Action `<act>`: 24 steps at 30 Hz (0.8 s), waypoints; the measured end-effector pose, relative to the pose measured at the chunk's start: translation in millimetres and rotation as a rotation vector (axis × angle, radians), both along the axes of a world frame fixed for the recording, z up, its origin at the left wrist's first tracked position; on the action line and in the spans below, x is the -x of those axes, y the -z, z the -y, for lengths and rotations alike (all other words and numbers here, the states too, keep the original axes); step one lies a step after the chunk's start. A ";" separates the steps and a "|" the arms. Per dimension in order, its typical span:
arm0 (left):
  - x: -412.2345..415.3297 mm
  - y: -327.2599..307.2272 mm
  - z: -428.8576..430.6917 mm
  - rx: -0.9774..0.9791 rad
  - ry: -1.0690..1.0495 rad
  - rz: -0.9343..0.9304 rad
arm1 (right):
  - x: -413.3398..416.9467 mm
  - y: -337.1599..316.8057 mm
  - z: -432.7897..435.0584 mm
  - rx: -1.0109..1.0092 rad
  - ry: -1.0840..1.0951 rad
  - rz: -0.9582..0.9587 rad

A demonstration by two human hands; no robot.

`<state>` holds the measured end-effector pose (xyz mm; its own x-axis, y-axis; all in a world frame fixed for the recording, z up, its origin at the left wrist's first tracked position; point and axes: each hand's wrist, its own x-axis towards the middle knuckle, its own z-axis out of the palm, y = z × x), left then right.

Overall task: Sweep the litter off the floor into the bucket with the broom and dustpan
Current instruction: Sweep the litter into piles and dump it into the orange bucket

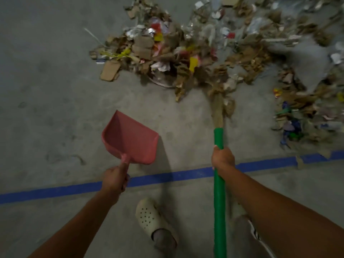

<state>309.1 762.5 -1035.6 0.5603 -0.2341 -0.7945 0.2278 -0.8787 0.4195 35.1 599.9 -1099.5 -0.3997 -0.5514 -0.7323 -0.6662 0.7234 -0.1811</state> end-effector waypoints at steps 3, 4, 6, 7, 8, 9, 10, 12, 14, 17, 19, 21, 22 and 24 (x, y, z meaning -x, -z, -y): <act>28.0 -2.9 31.5 0.024 0.056 -0.025 | 53.2 -11.8 31.0 0.088 0.231 0.024; 36.9 -4.1 42.0 0.034 0.071 -0.036 | 68.3 -22.2 41.1 0.128 0.321 0.047; 54.2 -8.7 61.5 0.052 0.094 -0.040 | 95.7 -46.0 58.5 0.215 0.451 0.086; 63.0 -11.8 70.7 0.058 0.104 -0.041 | 108.9 -57.5 65.8 0.261 0.478 0.102; 72.1 -15.9 79.4 0.067 0.109 -0.044 | 121.3 -70.1 71.5 0.302 0.491 0.113; 81.0 -20.7 87.6 0.075 0.111 -0.048 | 133.3 -79.2 75.2 0.342 0.496 0.124; 89.8 -26.0 95.3 0.082 0.115 -0.049 | 143.4 -89.7 77.2 0.369 0.493 0.123; 105.7 -35.7 107.3 0.088 0.144 -0.047 | 160.5 -105.7 79.5 0.411 0.476 0.109; 119.5 -42.6 117.5 0.090 0.165 -0.038 | 171.2 -117.9 79.7 0.428 0.465 0.103; 135.0 -48.0 125.8 0.094 0.159 -0.038 | 176.1 -129.2 72.9 0.433 0.460 0.171; 140.7 -48.4 125.8 0.095 0.151 -0.043 | 170.5 -133.1 63.3 0.443 0.395 0.192; 142.9 -46.4 122.0 0.085 0.140 -0.047 | 157.7 -134.4 49.2 0.453 0.289 0.205; 142.6 -45.2 119.2 0.076 0.131 -0.051 | 148.8 -133.9 40.6 0.461 0.236 0.226; 139.2 -40.1 112.5 0.068 0.108 -0.054 | 128.3 -130.2 24.0 0.455 0.122 0.275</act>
<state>169.9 650.0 -995.5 0.4857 -0.3451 -0.8031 0.1575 -0.8692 0.4688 -93.3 575.9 -969.4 -0.3079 -0.7988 -0.5168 -0.4664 0.6002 -0.6498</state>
